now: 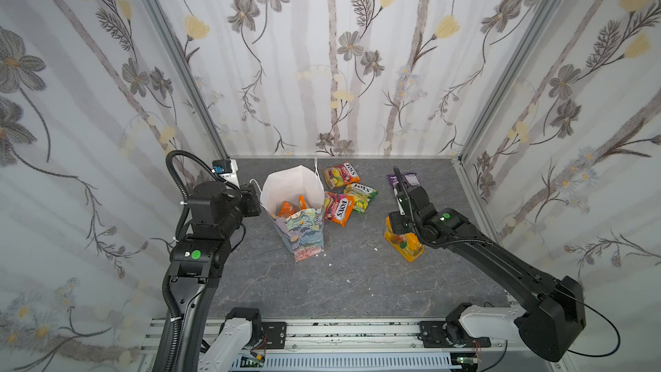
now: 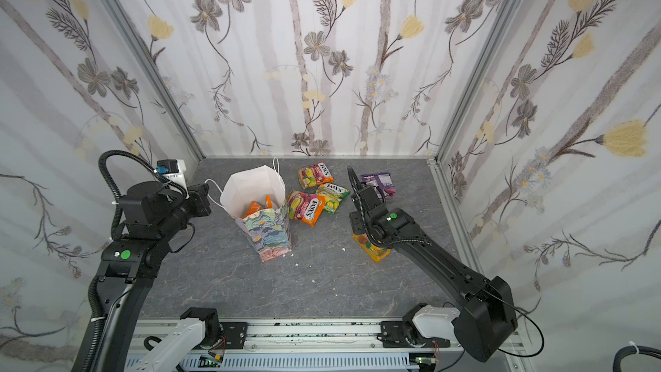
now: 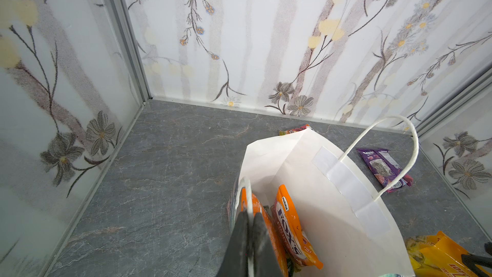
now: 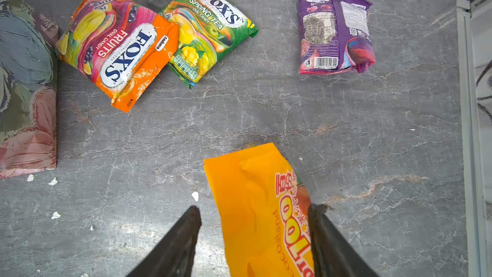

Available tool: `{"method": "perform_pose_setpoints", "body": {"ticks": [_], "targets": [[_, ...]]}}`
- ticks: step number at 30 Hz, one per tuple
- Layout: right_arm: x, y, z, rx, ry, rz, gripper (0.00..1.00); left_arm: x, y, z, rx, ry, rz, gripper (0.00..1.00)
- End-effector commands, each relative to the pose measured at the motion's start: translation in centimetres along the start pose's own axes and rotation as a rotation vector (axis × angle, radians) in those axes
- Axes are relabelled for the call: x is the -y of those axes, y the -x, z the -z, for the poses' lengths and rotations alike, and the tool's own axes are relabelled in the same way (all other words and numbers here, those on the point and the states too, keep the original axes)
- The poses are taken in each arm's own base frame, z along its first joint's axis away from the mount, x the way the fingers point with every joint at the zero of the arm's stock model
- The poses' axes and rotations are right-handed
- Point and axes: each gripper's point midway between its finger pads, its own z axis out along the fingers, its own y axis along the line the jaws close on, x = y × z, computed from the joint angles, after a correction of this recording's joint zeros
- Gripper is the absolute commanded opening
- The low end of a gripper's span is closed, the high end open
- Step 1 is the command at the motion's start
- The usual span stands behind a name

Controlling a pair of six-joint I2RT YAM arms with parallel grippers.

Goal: Place the snacks into the paper bag
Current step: Pick up the snack from the middle-right of the table.

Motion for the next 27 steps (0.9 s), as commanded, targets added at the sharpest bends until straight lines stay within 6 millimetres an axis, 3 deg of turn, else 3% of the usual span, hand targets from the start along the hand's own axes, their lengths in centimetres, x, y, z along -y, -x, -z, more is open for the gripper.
{"method": "perform_pose_setpoints", "body": {"ticks": [1,6,16,21,27], "targets": [[-0.4,0.8,-0.3,0.019,0.012,0.013,0.59,0.1,0.5,0.2,0.022,-0.002,-0.008,0.07],[0.0,0.9,-0.9,0.02,-0.023,0.012,0.42,0.0,0.5,0.2,0.025,0.001,-0.009,0.07],[0.2,0.4,-2.1,-0.012,-0.045,0.016,0.24,0.0,0.5,0.3,0.025,0.002,-0.009,0.07],[0.2,0.8,-1.7,0.004,-0.043,0.003,0.0,0.0,0.5,0.3,0.025,0.004,-0.009,0.07],[0.0,1.9,-0.4,0.042,-0.005,-0.025,0.0,0.0,0.6,0.3,0.025,0.001,-0.009,0.07]]}}
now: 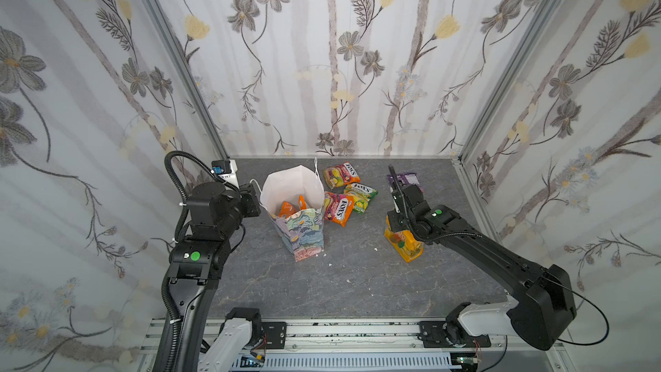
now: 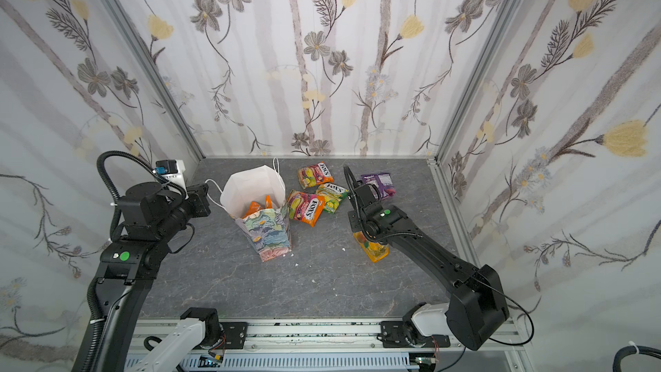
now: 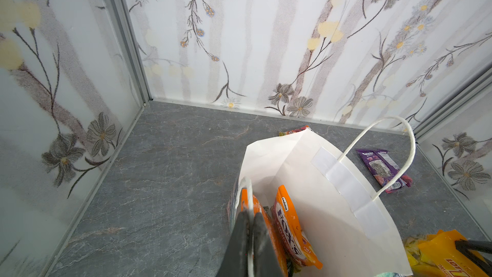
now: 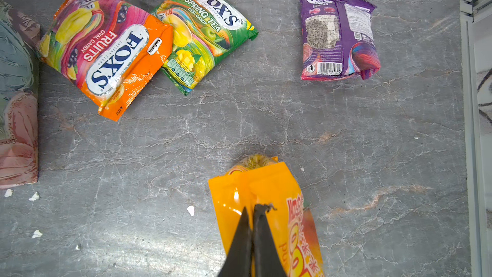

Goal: Place the snacks into the paper bag
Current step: Pick up the snack from the middle-right of the table.

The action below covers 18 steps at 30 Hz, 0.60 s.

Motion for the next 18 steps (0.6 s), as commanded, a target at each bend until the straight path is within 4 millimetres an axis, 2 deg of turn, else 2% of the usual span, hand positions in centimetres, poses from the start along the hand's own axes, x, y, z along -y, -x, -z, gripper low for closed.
{"method": "perform_pose_setpoints", "body": {"ticks": [1,11,18], "targets": [[-0.1,1.3,1.1,0.045,0.024,-0.026,0.0,0.0,0.6,0.1,0.022,0.002,-0.009,0.07],[-1.6,3.7,4.8,0.166,0.198,-0.079,0.0,0.1,0.6,0.2,0.023,-0.005,-0.009,0.07],[-3.9,7.1,8.4,0.305,0.376,-0.085,0.0,0.2,0.6,0.2,0.022,-0.006,-0.009,0.07]]}}
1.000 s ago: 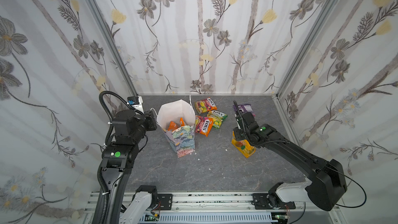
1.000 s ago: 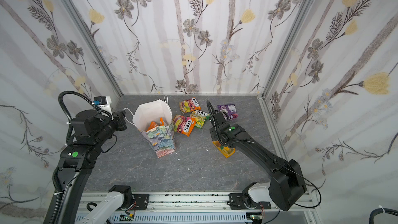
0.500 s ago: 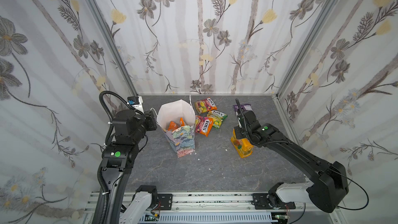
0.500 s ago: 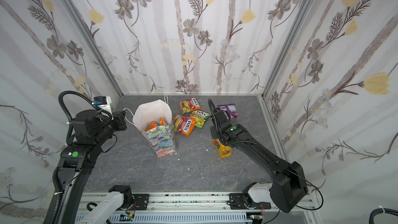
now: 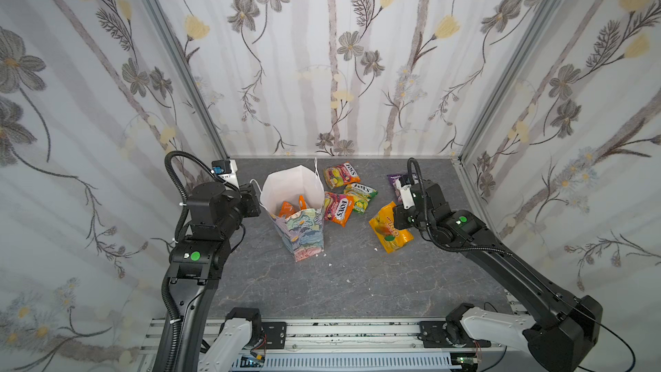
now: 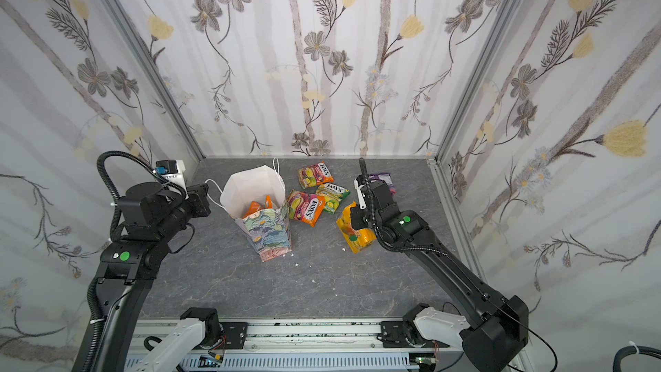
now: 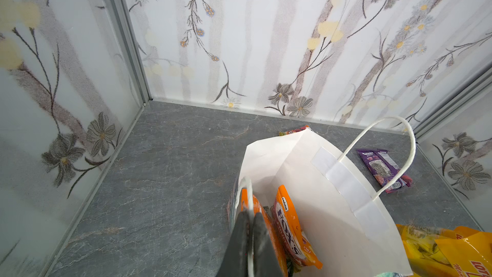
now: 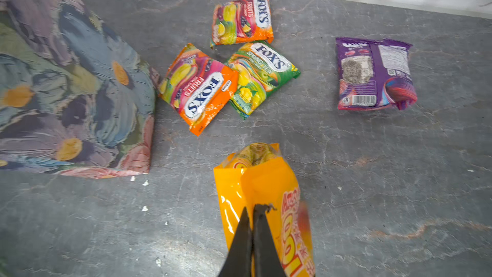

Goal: Place the snacks into the paper bag
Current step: Pick up the snack from the middle-right of the table.

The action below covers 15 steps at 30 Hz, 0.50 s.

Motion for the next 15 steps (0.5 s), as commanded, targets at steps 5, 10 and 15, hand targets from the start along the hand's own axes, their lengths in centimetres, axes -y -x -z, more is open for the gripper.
{"method": "perform_pose_setpoints", "body": {"ticks": [5,10,15], "targets": [[-3.2,6.4,2.8,0.206,0.155,0.007,0.0,0.2,0.7,0.2,0.025,-0.005,-0.009,0.07],[-5.3,8.9,4.4,0.263,0.236,0.032,0.0,0.2,0.6,0.1,0.021,-0.009,-0.009,0.07],[-7.3,11.1,6.2,0.315,0.308,0.06,0.0,0.2,0.6,0.1,0.021,-0.006,-0.009,0.07]]}}
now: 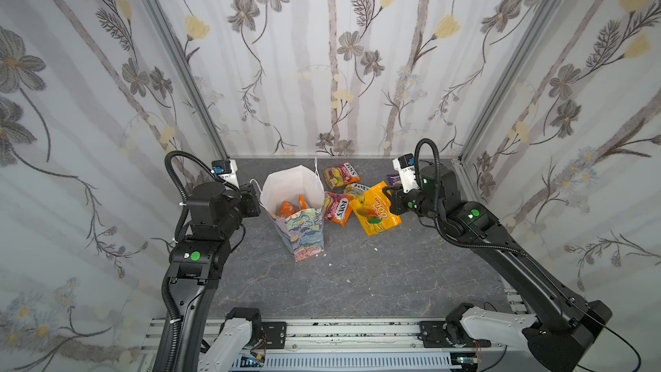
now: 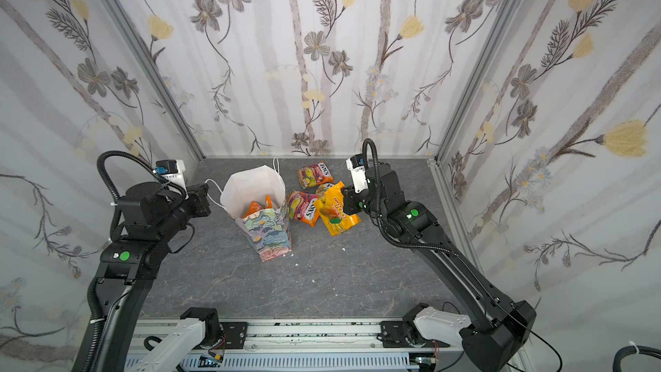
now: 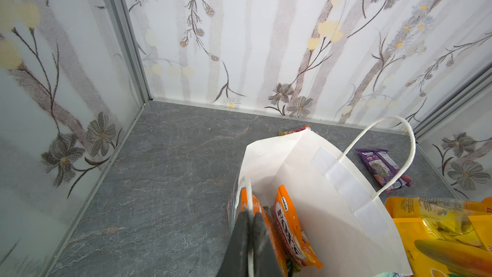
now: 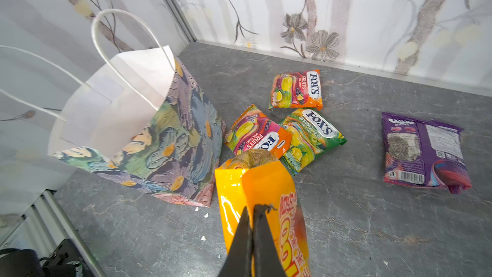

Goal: Place the snacks into the paper bag
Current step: Pick up the snack from the middle-right of the table, then place the snack in the paper bag.

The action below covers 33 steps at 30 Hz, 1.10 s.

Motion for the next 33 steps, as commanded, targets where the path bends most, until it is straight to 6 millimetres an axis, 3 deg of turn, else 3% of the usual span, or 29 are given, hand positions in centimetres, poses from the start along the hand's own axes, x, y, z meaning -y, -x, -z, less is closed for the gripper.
{"method": "perform_pose_setpoints", "body": {"ticks": [1,22,33], "targets": [[-2.4,4.1,0.8,0.129,0.092,0.042,0.0,0.2,0.6,0.1,0.021,-0.007,-0.008,0.06],[-10.8,13.3,4.1,0.314,0.254,0.193,0.0,0.3,0.5,0.2,0.023,-0.014,-0.005,0.06],[-14.0,17.7,5.0,0.419,0.279,0.234,0.0,0.3,0.4,0.3,0.022,-0.02,-0.005,0.07]]}}
